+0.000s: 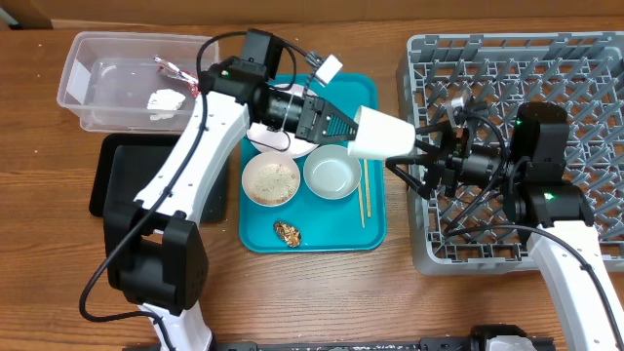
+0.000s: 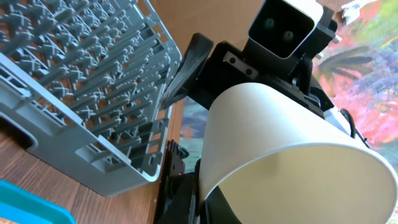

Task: Sort waste into correct bins and load items into the dishwasher
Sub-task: 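Grasp the cup with the right gripper and release the left gripper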

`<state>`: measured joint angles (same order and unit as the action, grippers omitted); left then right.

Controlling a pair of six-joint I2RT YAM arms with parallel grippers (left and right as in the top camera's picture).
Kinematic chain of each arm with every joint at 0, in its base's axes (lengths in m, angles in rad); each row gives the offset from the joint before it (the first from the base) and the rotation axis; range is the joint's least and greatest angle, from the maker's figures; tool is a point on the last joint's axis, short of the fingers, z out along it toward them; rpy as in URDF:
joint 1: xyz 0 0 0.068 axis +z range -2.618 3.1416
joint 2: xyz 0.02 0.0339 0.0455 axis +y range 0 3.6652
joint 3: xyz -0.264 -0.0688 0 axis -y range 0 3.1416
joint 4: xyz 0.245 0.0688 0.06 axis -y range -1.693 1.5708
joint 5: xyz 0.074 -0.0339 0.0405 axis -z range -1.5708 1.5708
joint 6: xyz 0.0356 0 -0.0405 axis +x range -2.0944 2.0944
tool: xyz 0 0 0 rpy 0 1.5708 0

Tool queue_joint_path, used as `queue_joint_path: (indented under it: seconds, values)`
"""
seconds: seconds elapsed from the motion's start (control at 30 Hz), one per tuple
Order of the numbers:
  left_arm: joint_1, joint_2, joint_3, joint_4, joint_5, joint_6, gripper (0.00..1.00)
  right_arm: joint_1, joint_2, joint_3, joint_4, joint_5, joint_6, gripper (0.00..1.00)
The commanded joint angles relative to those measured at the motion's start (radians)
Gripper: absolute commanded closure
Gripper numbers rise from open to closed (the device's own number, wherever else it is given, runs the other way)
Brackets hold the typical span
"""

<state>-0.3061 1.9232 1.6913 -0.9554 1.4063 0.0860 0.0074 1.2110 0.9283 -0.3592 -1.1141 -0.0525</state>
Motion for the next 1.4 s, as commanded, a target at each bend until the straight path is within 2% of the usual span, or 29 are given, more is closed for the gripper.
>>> queue_joint_path:
  seconds: [0.0, 0.17, 0.77, 0.97, 1.13, 1.37]
  values:
    - [0.002, 0.009, 0.010, -0.001, 0.027, 0.018, 0.96, 0.003, -0.003, 0.025, 0.050, -0.053, 0.003, 0.00]
    - [-0.011, 0.009, 0.010, -0.001, 0.027, 0.018, 0.96, 0.005, -0.002, 0.025, 0.143, -0.200, 0.003, 0.00]
    - [-0.047, 0.009, 0.010, 0.000, 0.035, 0.011, 0.96, 0.032, -0.002, 0.025, 0.147, -0.196, 0.003, 0.00]
    - [-0.048, 0.009, 0.010, 0.000, 0.035, 0.011, 0.96, 0.032, -0.002, 0.025, 0.161, -0.196, 0.003, 0.09]
    - [-0.048, 0.009, 0.010, 0.000, 0.035, 0.011, 0.96, 0.032, -0.002, 0.025, 0.175, -0.197, 0.003, 0.21]
    - [-0.048, 0.009, 0.010, 0.000, 0.023, 0.011, 0.96, 0.032, -0.002, 0.025, 0.175, -0.197, 0.003, 0.28]
